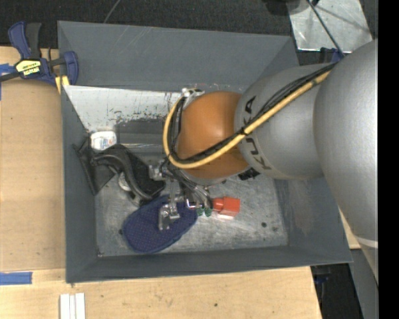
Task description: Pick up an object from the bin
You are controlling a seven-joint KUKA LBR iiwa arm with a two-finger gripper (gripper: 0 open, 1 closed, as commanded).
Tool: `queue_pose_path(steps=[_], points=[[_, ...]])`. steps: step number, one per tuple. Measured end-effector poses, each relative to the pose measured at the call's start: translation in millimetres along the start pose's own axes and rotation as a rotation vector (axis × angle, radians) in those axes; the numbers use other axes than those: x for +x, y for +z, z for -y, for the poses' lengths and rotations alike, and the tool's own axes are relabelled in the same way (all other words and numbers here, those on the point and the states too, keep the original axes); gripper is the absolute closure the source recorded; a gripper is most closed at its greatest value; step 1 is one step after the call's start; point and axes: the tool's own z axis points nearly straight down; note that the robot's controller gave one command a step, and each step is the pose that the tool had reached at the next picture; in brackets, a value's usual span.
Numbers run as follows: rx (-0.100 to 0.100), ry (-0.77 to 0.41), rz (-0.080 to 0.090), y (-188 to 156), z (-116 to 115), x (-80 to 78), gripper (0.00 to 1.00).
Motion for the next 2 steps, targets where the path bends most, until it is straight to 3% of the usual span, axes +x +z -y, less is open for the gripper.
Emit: queue_pose_path(steps=[1,2], points=[[0.008,0.216,-0.027,-12.7,20.9,-36.0,0.0],[0.003,-0.21,-0.026,-11.1,8.5,-34.0,0.0]])
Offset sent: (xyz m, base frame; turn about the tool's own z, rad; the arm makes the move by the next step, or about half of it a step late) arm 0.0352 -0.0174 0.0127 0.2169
